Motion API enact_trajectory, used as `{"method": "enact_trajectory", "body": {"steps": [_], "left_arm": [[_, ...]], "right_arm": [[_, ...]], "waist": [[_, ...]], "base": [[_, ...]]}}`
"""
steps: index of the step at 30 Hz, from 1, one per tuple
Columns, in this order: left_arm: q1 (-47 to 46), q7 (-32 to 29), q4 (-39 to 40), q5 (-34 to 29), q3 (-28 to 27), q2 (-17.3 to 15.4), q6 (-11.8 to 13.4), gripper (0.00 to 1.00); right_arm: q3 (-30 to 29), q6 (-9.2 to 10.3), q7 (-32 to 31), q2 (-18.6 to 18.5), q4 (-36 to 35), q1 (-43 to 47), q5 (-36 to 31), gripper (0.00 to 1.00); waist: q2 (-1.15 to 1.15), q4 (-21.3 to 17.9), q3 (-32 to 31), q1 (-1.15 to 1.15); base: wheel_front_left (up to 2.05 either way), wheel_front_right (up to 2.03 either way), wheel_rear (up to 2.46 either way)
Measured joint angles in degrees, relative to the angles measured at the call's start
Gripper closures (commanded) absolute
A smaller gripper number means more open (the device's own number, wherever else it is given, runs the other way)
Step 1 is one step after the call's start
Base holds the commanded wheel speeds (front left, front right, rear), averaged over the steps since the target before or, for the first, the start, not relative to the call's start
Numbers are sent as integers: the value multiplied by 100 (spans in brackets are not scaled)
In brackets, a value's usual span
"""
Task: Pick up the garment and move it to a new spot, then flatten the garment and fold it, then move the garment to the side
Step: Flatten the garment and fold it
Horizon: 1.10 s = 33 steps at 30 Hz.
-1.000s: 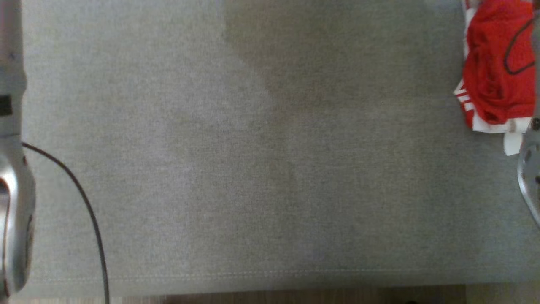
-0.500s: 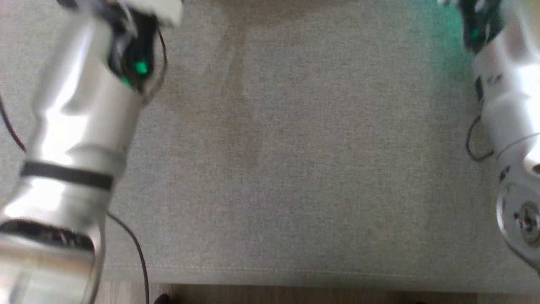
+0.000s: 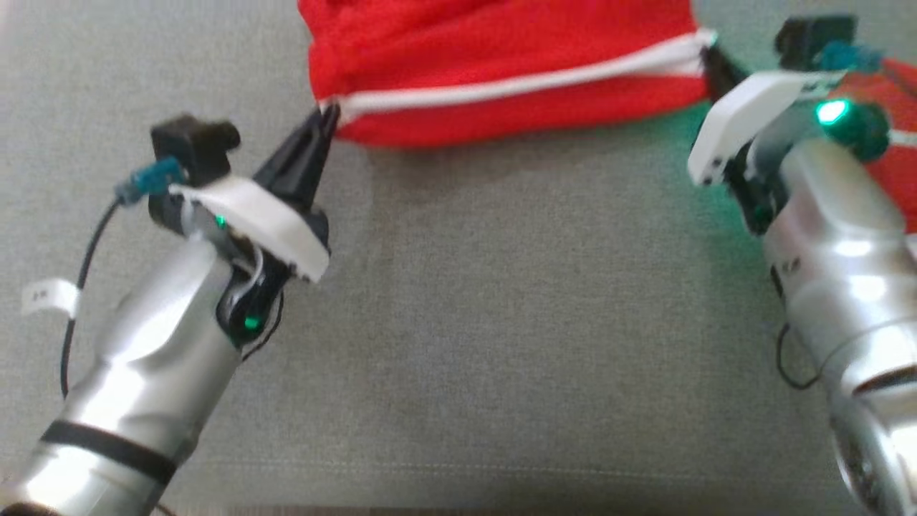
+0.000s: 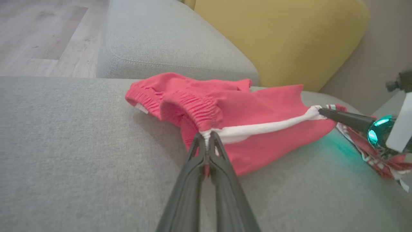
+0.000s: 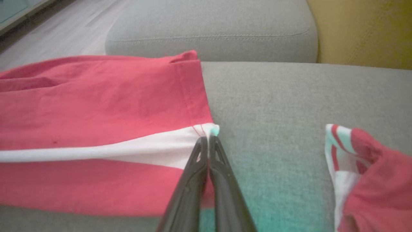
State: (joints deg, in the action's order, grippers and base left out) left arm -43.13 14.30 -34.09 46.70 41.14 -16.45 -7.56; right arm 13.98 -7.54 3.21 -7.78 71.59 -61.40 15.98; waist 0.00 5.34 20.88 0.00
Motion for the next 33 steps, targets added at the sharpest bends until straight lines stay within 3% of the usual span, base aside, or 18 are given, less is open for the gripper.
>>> {"method": "enact_trajectory", "body": {"steps": [4, 13, 22, 33], "left_arm": [[375, 0, 81, -176, 419, -259, 1, 100], [988, 0, 177, -357, 850, -453, 0, 100], [1797, 0, 632, -378, 857, -639, 0, 100], [2832, -21, 1440, -375, 1057, -878, 40, 100]], "right_arm": [[831, 0, -612, -165, -568, 589, 617, 100], [2082, 0, -1608, -1023, -1954, 1764, 1835, 100], [2427, 0, -2106, -1624, -2999, 2511, 2633, 100], [2381, 0, -2865, -2231, -4192, 3638, 3131, 100]], "waist": [[0, -63, -350, 0], [0, -217, -867, 0], [0, -349, -1410, 0], [0, -417, -1948, 0]], "base": [[0, 0, 0], [0, 0, 0], [0, 0, 0], [0, 0, 0]]}}
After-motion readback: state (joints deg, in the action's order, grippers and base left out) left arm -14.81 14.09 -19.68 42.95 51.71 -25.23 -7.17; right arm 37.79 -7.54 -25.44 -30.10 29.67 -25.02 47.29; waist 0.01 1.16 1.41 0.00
